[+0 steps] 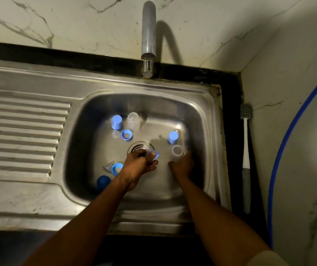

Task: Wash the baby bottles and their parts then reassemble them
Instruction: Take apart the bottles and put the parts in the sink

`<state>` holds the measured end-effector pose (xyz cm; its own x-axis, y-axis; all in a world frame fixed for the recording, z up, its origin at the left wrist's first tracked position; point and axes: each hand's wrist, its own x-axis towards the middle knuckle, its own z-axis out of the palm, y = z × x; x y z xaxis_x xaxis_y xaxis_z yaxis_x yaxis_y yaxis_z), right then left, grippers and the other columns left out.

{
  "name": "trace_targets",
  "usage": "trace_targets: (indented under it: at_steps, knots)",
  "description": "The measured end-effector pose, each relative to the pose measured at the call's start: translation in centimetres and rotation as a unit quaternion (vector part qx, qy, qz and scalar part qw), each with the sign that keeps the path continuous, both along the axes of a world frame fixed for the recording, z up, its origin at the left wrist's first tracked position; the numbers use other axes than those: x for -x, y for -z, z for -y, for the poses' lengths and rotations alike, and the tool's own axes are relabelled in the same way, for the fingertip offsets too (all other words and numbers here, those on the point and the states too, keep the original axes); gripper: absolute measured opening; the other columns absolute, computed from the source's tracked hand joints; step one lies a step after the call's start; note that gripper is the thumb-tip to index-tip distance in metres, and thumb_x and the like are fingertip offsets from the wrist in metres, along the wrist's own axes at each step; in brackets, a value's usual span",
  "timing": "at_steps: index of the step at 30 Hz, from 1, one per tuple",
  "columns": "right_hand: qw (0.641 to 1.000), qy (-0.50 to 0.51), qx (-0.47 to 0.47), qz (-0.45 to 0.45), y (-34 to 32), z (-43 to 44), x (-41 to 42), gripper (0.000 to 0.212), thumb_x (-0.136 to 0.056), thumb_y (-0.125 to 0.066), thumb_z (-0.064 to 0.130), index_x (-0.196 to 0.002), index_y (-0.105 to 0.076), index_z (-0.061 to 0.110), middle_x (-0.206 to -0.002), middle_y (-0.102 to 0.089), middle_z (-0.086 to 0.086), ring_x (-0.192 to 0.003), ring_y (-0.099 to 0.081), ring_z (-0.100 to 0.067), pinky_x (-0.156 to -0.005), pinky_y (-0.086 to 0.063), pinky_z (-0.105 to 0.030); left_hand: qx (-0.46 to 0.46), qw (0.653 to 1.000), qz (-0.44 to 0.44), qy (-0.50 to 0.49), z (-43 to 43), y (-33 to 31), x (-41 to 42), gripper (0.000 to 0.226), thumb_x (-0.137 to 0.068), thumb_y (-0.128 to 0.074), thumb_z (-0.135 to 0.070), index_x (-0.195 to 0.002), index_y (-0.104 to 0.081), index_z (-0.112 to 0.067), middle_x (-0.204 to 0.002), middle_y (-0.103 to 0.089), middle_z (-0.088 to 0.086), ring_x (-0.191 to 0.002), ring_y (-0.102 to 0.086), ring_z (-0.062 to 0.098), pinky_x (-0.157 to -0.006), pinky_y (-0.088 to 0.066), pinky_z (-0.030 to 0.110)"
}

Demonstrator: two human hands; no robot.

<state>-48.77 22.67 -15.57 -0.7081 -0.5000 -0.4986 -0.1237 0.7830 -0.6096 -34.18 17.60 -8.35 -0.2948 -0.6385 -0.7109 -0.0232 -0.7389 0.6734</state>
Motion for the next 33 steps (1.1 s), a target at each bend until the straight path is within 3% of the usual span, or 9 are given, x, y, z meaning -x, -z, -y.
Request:
trace_targets:
  at_steps: [2, 3, 5, 6, 11, 19, 22, 29, 33]
  knots:
    - [0.999, 0.04, -0.026, -0.003, -1.0, -0.2, -0.2, 0.07, -0.078, -0.076, 0.003, -0.141, -0.045, 0.0, -0.138, -0.054, -0.024, -0.127, -0.054, -0.036, -0.101, -0.044, -0.038, -0.018, 0.999, -0.025, 0.015, 0.1, -0.4, 0.2, 0.017, -0.099, -0.059, -0.009, -0.113, -0.065, -0.002, -0.108, -0.07, 0.017, -0.092, -0.069, 0.026, -0.079, -0.056, 0.033]
    - [0.998, 0.069, -0.014, 0.01, -1.7, -0.3, -0.5, 0.047, -0.076, -0.073, 0.005, -0.121, -0.058, 0.003, -0.12, -0.063, -0.022, -0.113, -0.062, -0.035, -0.089, -0.049, -0.039, -0.023, 0.999, -0.036, 0.024, 0.1, -0.5, 0.2, 0.016, -0.1, -0.056, -0.011, -0.111, -0.065, -0.004, -0.102, -0.071, 0.014, -0.087, -0.067, 0.023, -0.076, -0.054, 0.03]
    - [0.99, 0.092, 0.051, 0.09, -3.4, -0.9, -1.5, 0.011, -0.077, -0.066, 0.009, -0.084, -0.059, 0.014, -0.088, -0.066, -0.013, -0.087, -0.068, -0.033, -0.07, -0.052, -0.04, -0.038, 0.997, -0.058, 0.044, 0.0, -1.1, 0.3, 0.016, -0.101, -0.051, -0.016, -0.101, -0.066, -0.009, -0.09, -0.068, 0.007, -0.077, -0.059, 0.018, -0.071, -0.047, 0.027]
    - [0.982, 0.092, 0.084, 0.145, -4.3, -1.3, -2.1, 0.007, -0.082, -0.063, 0.008, -0.081, -0.06, 0.015, -0.084, -0.067, -0.011, -0.081, -0.069, -0.032, -0.065, -0.053, -0.038, -0.05, 0.995, -0.065, 0.049, 0.0, -1.2, 0.3, 0.018, -0.101, -0.05, -0.019, -0.1, -0.065, -0.01, -0.087, -0.066, 0.006, -0.074, -0.055, 0.017, -0.069, -0.044, 0.027]
    - [0.949, 0.055, 0.174, 0.257, -8.5, -2.0, -3.1, 0.015, -0.096, -0.062, 0.028, -0.097, -0.073, 0.018, -0.091, -0.074, -0.003, -0.079, -0.068, -0.013, -0.061, -0.053, -0.027, -0.062, 0.99, -0.069, 0.109, -0.1, -1.7, -0.6, 0.026, -0.101, -0.048, -0.026, -0.113, -0.065, -0.01, -0.095, -0.068, 0.01, -0.076, -0.059, 0.018, -0.07, -0.048, 0.03]
    - [0.913, -0.009, 0.18, 0.367, -10.6, -4.9, -2.9, 0.013, -0.086, -0.075, 0.013, -0.095, -0.073, 0.004, -0.081, -0.07, -0.011, -0.071, -0.067, -0.018, -0.069, -0.057, -0.03, -0.015, 0.977, -0.093, 0.189, -0.7, -1.9, -3.8, 0.03, -0.1, -0.056, -0.018, -0.124, -0.064, -0.001, -0.107, -0.069, 0.012, -0.089, -0.062, 0.02, -0.081, -0.046, 0.03]
    - [0.935, -0.034, 0.172, 0.309, -10.7, -5.7, -3.7, 0.025, -0.083, -0.08, 0.014, -0.096, -0.073, -0.006, -0.08, -0.07, -0.016, -0.07, -0.067, -0.024, -0.074, -0.061, -0.035, 0.028, 0.979, -0.079, 0.188, -1.6, -2.1, -4.2, 0.026, -0.099, -0.058, -0.012, -0.123, -0.066, -0.003, -0.109, -0.072, 0.012, -0.095, -0.066, 0.02, -0.078, -0.053, 0.028]
    - [0.944, -0.11, 0.202, 0.238, -11.6, -6.8, -4.5, 0.009, -0.085, -0.076, 0.006, -0.092, -0.077, 0.0, -0.075, -0.068, -0.016, -0.062, -0.061, -0.016, -0.06, -0.055, -0.026, 0.078, 0.975, -0.102, 0.184, -2.4, -3.3, -4.2, 0.023, -0.096, -0.062, -0.005, -0.118, -0.068, -0.001, -0.109, -0.072, 0.017, -0.097, -0.07, 0.025, -0.087, -0.06, 0.039]
    - [0.951, -0.015, 0.265, 0.158, -11.5, -7.2, -6.6, 0.004, -0.085, -0.076, 0.003, -0.083, -0.078, 0.001, -0.062, -0.067, -0.013, -0.054, -0.058, -0.019, -0.053, -0.055, -0.032, 0.094, 0.971, -0.104, 0.192, -2.2, -4.3, -3.5, 0.028, -0.095, -0.063, -0.001, -0.122, -0.065, 0.003, -0.105, -0.071, 0.018, -0.095, -0.069, 0.025, -0.084, -0.06, 0.036]
